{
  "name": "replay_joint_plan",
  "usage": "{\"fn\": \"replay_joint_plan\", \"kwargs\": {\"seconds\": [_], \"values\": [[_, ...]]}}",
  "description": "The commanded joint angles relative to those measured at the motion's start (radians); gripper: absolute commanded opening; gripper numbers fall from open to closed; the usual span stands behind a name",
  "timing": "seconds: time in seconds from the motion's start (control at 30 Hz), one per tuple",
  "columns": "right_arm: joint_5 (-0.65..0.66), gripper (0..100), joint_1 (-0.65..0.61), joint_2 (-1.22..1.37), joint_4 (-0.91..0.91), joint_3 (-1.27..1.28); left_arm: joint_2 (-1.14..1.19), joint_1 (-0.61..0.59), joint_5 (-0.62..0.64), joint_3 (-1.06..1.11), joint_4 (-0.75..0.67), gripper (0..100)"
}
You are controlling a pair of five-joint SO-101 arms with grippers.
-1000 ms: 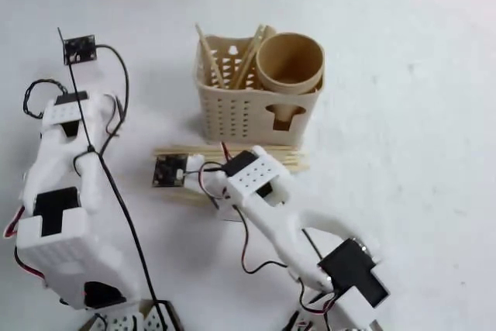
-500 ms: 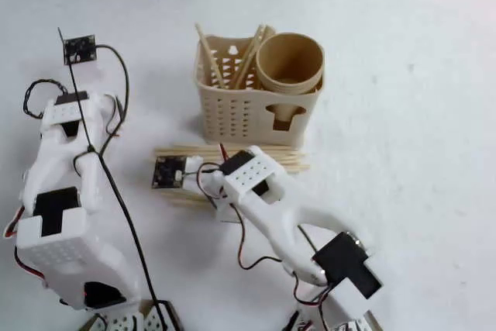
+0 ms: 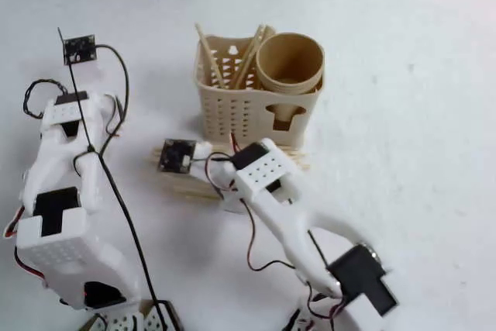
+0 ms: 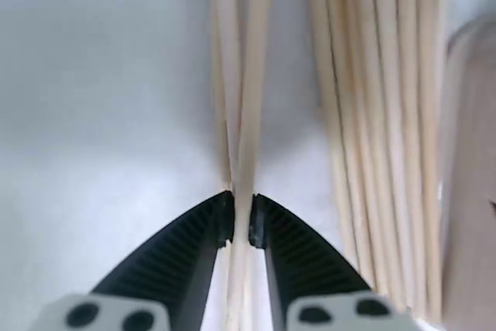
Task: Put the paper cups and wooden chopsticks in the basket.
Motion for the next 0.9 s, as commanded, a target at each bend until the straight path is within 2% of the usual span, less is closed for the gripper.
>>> {"fn": "replay_joint_plan", "kwargs": {"seconds": [0.0,0.13,0.3,0.53,0.73,0.87], "values": [[-0.009,1.6,0.008,-0.067,0.016,-0.037,-0.005,0.005,0.012,-0.037,-0.018,6],[-0.015,1.6,0.019,-0.104,0.041,-0.054,-0.005,0.005,0.012,-0.037,-0.018,6],[-0.117,1.6,0.033,-0.283,0.133,-0.126,-0.005,0.005,0.012,-0.037,-0.018,6],[-0.187,1.6,0.033,-0.503,0.278,-0.377,-0.005,0.005,0.012,-0.037,-0.018,6],[-0.285,1.6,0.033,-0.386,0.320,-0.738,-0.005,0.005,0.012,-0.037,-0.018,6],[-0.284,1.6,0.035,-0.226,0.437,-0.957,-0.005,0.005,0.012,-0.037,-0.018,6]]}}
